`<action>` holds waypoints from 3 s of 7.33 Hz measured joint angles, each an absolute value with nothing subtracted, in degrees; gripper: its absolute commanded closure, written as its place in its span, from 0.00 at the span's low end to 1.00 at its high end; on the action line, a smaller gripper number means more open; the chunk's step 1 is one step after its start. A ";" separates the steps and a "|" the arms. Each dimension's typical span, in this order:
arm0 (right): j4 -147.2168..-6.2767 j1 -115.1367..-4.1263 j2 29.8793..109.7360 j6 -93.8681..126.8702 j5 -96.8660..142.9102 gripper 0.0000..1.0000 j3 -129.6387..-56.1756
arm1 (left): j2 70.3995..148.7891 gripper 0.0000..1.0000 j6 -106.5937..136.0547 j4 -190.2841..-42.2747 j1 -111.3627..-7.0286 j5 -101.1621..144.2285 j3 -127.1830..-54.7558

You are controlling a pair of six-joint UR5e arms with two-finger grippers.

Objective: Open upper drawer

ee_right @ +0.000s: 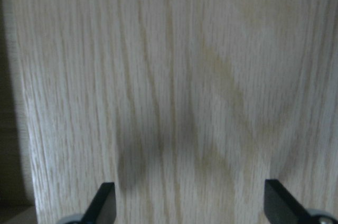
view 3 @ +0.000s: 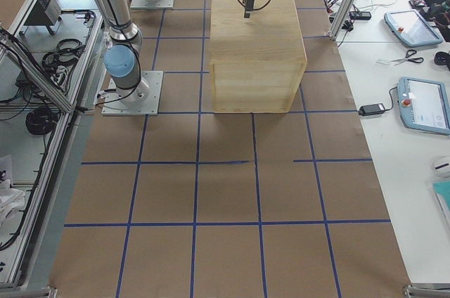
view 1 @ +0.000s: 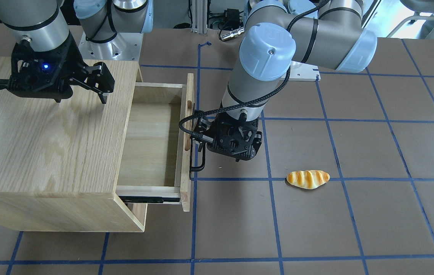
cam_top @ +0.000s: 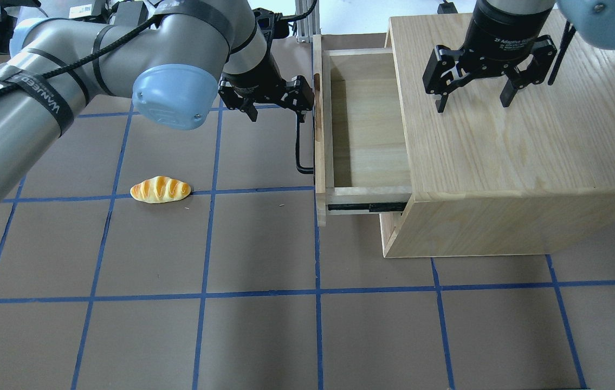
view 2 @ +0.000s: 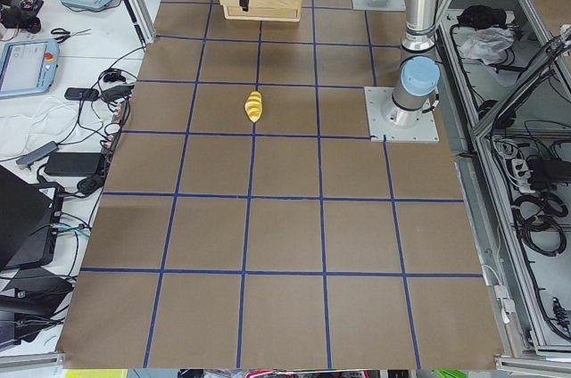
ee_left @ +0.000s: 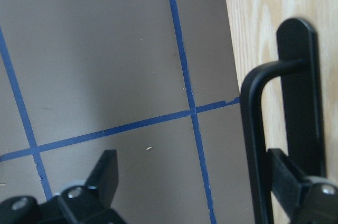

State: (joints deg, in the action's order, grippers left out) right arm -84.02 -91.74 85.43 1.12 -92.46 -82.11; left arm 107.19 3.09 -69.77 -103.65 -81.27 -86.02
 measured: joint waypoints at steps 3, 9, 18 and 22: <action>-84.02 -91.76 85.43 1.11 -92.46 0.00 -82.13 | 107.01 0.00 2.27 -69.81 -103.42 -81.30 -86.01; -84.02 -91.76 85.43 1.07 -92.46 0.00 -82.12 | 106.89 0.00 0.32 -70.24 -102.22 -81.35 -85.97; -84.02 -91.76 85.43 1.10 -92.46 0.00 -82.09 | 104.04 0.00 -1.14 -75.60 -100.93 -85.52 -85.85; -84.03 -91.75 85.43 1.09 -92.46 0.00 -82.12 | 98.30 0.00 -0.48 -82.49 -95.73 -86.27 -85.61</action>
State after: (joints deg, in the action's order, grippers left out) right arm -84.03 -91.75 85.43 1.09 -92.46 -82.12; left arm 98.30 -0.48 -82.49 -95.73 -86.27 -85.61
